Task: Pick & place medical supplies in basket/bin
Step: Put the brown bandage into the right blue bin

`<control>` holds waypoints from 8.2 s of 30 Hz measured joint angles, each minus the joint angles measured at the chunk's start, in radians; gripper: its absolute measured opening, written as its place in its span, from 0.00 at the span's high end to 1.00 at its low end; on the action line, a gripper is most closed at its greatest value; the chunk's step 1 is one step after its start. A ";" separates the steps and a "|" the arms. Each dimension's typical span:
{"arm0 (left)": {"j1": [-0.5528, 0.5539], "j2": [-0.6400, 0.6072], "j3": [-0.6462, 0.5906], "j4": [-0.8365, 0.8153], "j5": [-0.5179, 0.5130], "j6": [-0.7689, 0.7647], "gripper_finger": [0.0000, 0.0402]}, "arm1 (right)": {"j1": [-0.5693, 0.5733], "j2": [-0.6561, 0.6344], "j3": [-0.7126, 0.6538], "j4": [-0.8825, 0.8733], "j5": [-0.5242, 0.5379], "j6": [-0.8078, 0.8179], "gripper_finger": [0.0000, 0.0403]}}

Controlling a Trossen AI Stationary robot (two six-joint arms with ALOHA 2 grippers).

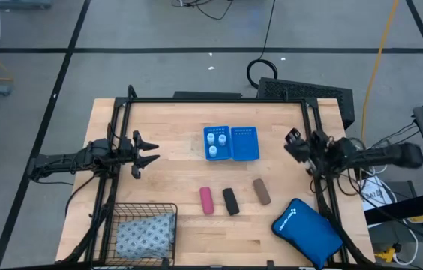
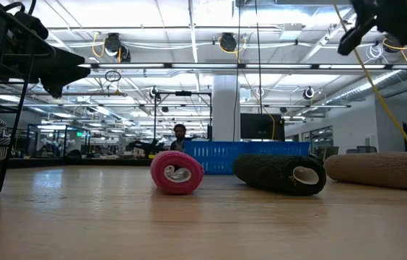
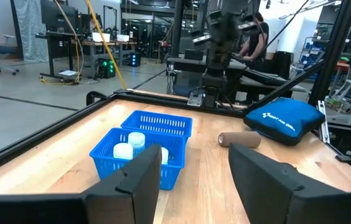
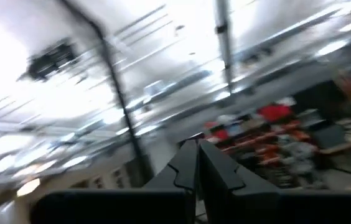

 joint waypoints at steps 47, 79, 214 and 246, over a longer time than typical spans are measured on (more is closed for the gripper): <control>0.000 0.000 -0.001 0.006 0.000 0.000 0.53 | 0.507 0.994 0.767 -1.486 0.449 0.521 0.41; 0.000 0.003 -0.001 0.007 0.000 0.000 0.52 | 0.430 1.049 0.766 -1.711 0.325 0.700 0.49; 0.000 0.003 0.000 0.007 -0.001 0.000 0.48 | -0.060 0.926 0.477 -0.522 0.433 0.197 0.50; 0.000 0.003 0.000 0.007 0.000 0.000 0.50 | -0.060 0.926 0.477 -0.438 0.521 -0.222 0.51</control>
